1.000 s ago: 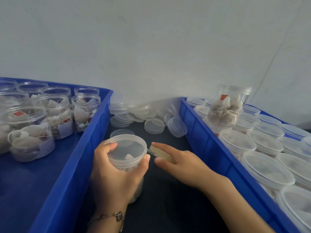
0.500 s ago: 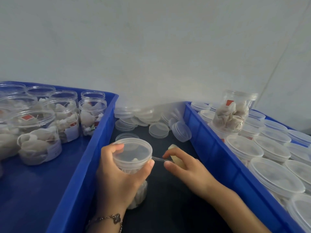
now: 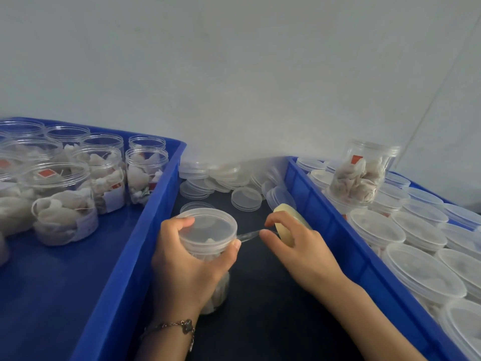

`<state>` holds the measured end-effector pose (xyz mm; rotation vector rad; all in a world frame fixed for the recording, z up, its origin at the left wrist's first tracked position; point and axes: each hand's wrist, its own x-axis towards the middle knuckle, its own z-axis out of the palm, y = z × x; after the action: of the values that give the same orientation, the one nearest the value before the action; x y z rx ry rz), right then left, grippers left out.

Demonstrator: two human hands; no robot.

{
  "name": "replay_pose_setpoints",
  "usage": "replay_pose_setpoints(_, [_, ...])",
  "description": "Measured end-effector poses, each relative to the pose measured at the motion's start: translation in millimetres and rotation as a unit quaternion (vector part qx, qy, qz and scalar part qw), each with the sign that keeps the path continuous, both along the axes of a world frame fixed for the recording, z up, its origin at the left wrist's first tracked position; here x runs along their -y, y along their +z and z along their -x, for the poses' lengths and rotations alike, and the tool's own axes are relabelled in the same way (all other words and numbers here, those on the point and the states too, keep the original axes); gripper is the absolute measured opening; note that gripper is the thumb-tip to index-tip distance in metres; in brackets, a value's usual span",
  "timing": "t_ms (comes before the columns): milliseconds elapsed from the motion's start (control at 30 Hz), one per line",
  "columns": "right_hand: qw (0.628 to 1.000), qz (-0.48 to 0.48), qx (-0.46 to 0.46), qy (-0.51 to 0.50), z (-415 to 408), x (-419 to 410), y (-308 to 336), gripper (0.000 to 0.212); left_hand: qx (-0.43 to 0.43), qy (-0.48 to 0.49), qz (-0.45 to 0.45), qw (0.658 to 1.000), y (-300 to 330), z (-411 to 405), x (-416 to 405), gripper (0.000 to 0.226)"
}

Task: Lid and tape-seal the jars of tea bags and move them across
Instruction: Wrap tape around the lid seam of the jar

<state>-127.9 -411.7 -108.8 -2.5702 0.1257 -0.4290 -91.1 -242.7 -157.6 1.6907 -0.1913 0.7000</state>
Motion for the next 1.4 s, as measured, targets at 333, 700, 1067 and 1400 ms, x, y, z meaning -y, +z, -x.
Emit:
replay_pose_setpoints(333, [0.989,-0.085,0.108,-0.059,-22.1,-37.4,-13.4,0.014,0.015,0.042,-0.008,0.999,-1.7,8.7,13.7,0.075])
replay_pose_setpoints(700, [0.971,-0.174,0.149,-0.074,-37.3,-41.2,-16.3,0.02,0.02,0.073,-0.012,0.997,-3.9,7.1,18.0,0.073])
replay_pose_setpoints(1067, [0.987,-0.081,0.132,-0.046,-68.8,-37.1,1.2,0.021,0.022,0.071,-0.025,0.997,-4.4,7.0,20.8,0.076])
replay_pose_setpoints(1400, [0.99,0.016,0.139,0.025,-84.8,-20.6,-7.1,0.032,0.027,0.076,-0.03,0.996,-4.2,7.1,22.1,0.075])
